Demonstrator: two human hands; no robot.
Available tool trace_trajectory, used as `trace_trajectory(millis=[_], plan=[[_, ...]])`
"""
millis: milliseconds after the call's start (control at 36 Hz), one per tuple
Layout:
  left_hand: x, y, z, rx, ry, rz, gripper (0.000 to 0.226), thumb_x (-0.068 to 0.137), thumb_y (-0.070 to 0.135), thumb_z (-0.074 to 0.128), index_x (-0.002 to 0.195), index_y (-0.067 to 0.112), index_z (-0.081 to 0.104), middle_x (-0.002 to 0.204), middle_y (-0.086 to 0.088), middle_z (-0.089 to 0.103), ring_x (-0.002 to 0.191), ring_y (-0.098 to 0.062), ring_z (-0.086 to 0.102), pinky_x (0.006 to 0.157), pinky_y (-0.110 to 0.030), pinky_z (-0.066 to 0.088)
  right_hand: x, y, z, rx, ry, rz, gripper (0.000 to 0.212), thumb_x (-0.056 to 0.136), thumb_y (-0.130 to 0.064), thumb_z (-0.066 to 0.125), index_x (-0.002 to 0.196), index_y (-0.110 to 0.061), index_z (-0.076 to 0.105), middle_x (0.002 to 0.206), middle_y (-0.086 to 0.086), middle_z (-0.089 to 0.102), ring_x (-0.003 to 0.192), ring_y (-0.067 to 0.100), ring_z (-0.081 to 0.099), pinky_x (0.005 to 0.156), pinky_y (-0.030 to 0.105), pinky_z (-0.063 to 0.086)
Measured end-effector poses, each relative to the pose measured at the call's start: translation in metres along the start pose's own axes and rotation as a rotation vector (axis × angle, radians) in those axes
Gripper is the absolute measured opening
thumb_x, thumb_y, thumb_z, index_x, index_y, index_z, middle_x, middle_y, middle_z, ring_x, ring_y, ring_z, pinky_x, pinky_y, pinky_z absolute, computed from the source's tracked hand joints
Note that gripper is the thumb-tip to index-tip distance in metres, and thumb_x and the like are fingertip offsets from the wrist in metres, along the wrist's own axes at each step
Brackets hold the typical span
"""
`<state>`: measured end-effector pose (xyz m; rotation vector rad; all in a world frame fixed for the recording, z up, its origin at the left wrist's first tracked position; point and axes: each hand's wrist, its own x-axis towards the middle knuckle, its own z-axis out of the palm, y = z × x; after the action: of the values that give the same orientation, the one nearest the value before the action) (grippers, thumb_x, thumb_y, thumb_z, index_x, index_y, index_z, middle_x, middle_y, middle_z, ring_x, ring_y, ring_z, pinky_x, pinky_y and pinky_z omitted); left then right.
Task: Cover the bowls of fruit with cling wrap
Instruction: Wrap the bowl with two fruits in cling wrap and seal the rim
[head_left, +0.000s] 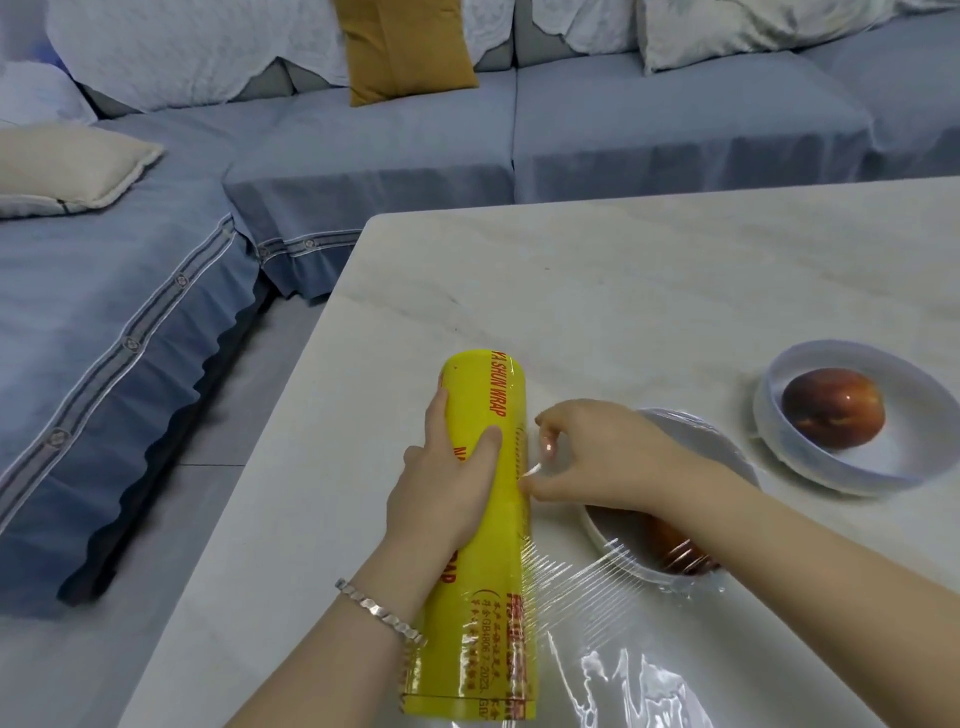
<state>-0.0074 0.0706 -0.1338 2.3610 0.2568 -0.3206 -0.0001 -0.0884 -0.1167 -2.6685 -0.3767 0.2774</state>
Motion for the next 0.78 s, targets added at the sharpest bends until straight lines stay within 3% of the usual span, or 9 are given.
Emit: trace_trajectory(millis=[83,167,278,389,472,528,583,667,778], plan=[[-0.001,0.001,0.000,0.010,-0.006,0.001,0.065,0.090,0.058,0.038,0.143,0.049,0.002,0.126,-0.011,0.051,0.105,-0.031,0.056,0.089,-0.040,0.044,0.002,0.002,0.003,0.035,0.035,-0.010,0.033,0.067,-0.044,0.067,0.060,-0.024,0.042,0.082,-0.003,0.066,0.084,0.021,0.060,0.072,0.029,0.046],[0.000,0.002,0.000,0.017,-0.013,-0.004,0.065,0.091,0.058,0.038,0.144,0.048,0.001,0.127,-0.012,0.051,0.106,-0.031,0.056,0.090,-0.041,0.045,0.004,0.001,0.008,0.049,0.053,-0.005,0.037,0.069,-0.040,0.066,0.056,-0.021,0.037,0.058,-0.002,0.049,0.068,0.021,0.050,0.061,0.029,0.038],[0.000,0.002,0.000,0.030,-0.009,-0.012,0.065,0.091,0.058,0.037,0.144,0.048,0.001,0.128,-0.012,0.051,0.106,-0.032,0.056,0.090,-0.041,0.045,0.010,0.001,0.020,0.009,0.147,0.024,0.029,0.076,-0.030,0.049,0.054,-0.018,0.033,0.052,0.000,0.038,0.066,0.026,0.041,0.052,0.031,0.028],[-0.001,0.003,0.001,0.032,-0.006,-0.017,0.065,0.090,0.059,0.036,0.143,0.048,0.000,0.126,-0.011,0.051,0.104,-0.031,0.056,0.089,-0.041,0.046,0.015,0.001,0.022,0.092,0.176,0.117,0.024,0.077,-0.014,0.047,0.056,-0.018,0.039,0.060,0.000,0.047,0.074,0.031,0.047,0.062,0.030,0.035],[0.000,0.001,0.000,0.013,-0.011,-0.020,0.064,0.089,0.062,0.035,0.142,0.050,0.001,0.124,-0.010,0.054,0.101,-0.031,0.058,0.091,-0.046,0.047,0.011,0.001,0.015,0.237,0.168,0.149,0.008,0.078,-0.020,0.053,0.072,-0.025,0.052,0.089,0.003,0.067,0.091,0.028,0.059,0.077,0.034,0.048],[0.001,0.000,0.000,0.011,-0.012,-0.017,0.064,0.088,0.063,0.035,0.141,0.051,0.001,0.124,-0.010,0.054,0.100,-0.031,0.058,0.091,-0.048,0.048,0.005,0.001,0.013,0.249,0.146,0.126,0.020,0.081,-0.021,0.048,0.096,-0.025,0.061,0.103,0.004,0.068,0.100,0.027,0.059,0.085,0.037,0.048],[0.001,0.000,0.000,0.016,-0.009,-0.012,0.065,0.089,0.062,0.036,0.142,0.050,0.001,0.125,-0.010,0.054,0.101,-0.032,0.058,0.091,-0.048,0.048,0.000,0.002,0.016,0.250,0.138,0.097,0.036,0.081,-0.024,0.037,0.103,-0.026,0.064,0.103,0.007,0.068,0.101,0.027,0.058,0.086,0.038,0.047],[0.001,0.000,0.001,0.005,-0.008,-0.013,0.065,0.089,0.062,0.036,0.142,0.050,0.002,0.125,-0.010,0.053,0.101,-0.032,0.058,0.091,-0.047,0.048,-0.006,0.005,0.016,0.287,0.135,0.061,0.053,0.070,-0.022,0.026,0.102,-0.027,0.067,0.100,0.011,0.068,0.100,0.026,0.056,0.088,0.038,0.045],[0.000,0.002,0.001,0.010,-0.004,-0.018,0.067,0.087,0.065,0.037,0.142,0.049,0.002,0.125,-0.011,0.053,0.102,-0.032,0.058,0.091,-0.046,0.048,-0.012,0.006,0.008,0.393,0.120,0.002,0.038,0.078,0.002,0.038,0.088,-0.016,0.070,0.109,0.010,0.069,0.107,0.027,0.058,0.092,0.029,0.041]])
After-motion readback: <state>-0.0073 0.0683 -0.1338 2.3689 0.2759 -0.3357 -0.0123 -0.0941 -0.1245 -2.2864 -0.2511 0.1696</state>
